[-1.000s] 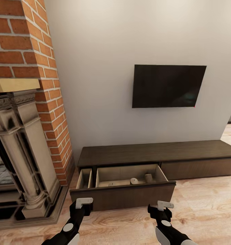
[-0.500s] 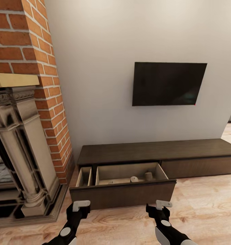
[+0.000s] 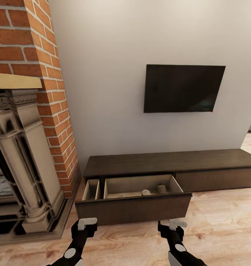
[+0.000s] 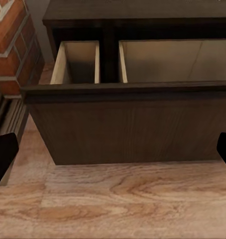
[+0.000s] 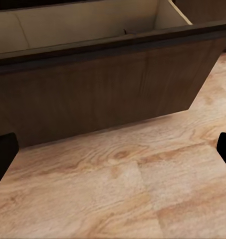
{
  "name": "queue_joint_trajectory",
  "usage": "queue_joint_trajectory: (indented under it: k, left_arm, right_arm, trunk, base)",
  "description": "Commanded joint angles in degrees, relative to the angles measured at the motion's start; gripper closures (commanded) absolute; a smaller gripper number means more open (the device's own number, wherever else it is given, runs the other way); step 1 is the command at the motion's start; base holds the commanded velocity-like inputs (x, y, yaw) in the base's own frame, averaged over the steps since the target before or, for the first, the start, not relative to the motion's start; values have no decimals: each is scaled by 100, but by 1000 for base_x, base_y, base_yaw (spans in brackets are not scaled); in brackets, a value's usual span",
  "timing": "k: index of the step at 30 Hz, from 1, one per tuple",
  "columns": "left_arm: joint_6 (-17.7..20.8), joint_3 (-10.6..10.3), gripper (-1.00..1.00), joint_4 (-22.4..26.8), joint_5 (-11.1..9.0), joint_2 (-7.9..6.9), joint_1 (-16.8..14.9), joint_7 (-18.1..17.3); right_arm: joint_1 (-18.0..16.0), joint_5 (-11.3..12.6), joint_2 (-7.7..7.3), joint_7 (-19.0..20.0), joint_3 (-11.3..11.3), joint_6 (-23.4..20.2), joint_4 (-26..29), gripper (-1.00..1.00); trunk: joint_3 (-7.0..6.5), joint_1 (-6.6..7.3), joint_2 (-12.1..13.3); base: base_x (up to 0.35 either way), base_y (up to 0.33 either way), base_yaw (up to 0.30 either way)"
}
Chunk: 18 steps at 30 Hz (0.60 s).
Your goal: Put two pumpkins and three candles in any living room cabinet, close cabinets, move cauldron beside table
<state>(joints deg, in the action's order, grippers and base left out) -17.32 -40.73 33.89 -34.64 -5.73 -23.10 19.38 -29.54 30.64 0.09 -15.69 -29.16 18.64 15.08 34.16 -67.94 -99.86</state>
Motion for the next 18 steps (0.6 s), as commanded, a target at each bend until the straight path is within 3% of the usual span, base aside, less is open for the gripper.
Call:
queue_joint_trajectory:
  k: [1,18]
  left_arm:
    - [-30,-49,-100,5,-42,-7,-8,43]
    - [-97,-57,-100,-5,-34,-7,-8,40]
  right_arm:
    - [-4,43,-1,-31,-48,24,-5,-100]
    - [3,38,0,-31,-46,34,-51,-100]
  trunk:
    - [24,-22,-45]
    - [330,-396,-727]
  base:
    - [0,0,0]
    - [0,0,0]
